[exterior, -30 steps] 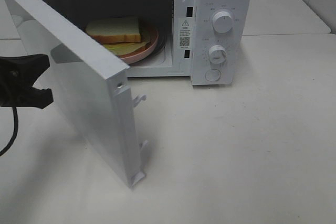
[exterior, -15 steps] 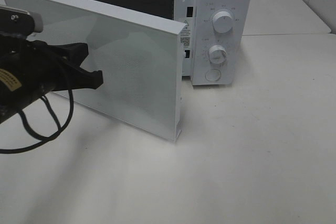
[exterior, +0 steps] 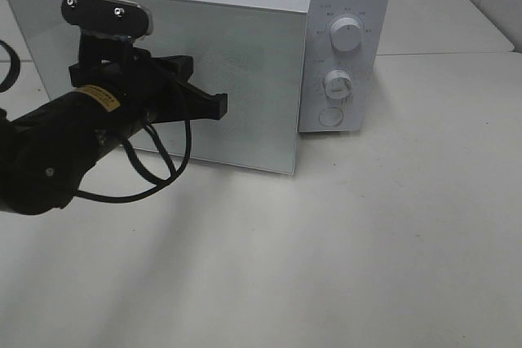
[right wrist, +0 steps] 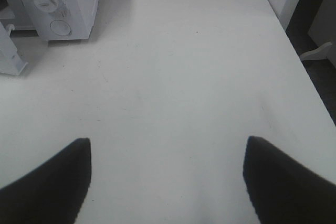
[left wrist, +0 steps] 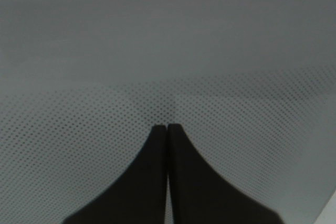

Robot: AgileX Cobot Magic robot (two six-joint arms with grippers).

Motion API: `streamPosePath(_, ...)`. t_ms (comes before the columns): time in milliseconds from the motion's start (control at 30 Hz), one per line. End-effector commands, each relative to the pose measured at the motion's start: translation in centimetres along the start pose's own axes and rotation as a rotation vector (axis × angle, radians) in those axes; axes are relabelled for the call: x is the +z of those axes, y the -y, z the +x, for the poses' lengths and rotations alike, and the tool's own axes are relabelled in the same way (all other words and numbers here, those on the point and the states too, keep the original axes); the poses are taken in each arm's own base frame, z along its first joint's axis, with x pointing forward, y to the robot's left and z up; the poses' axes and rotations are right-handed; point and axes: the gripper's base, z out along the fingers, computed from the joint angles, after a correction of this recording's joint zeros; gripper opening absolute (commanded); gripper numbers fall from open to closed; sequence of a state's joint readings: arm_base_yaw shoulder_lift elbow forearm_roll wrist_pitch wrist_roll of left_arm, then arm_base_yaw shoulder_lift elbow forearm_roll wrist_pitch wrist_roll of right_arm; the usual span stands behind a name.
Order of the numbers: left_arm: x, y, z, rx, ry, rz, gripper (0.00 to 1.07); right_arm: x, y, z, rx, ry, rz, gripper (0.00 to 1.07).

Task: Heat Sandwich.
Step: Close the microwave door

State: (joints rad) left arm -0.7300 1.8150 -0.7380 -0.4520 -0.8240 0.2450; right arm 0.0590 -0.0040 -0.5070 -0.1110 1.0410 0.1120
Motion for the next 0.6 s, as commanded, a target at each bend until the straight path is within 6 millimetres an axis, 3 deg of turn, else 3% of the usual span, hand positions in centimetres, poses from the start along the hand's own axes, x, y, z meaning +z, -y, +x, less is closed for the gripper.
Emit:
streamPosePath(33,1.1,0.5,-0.3,-0.017,-0.015,-0.022,0.00,-0.3,0.1,0.2,0.001,0.029,0.008,0.76)
streamPosePath(600,5.7,2.4,-1.6,-0.054,0.006,0.001,0.00,-0.3,0.1,0.2,0.001,0.029,0.008,0.76)
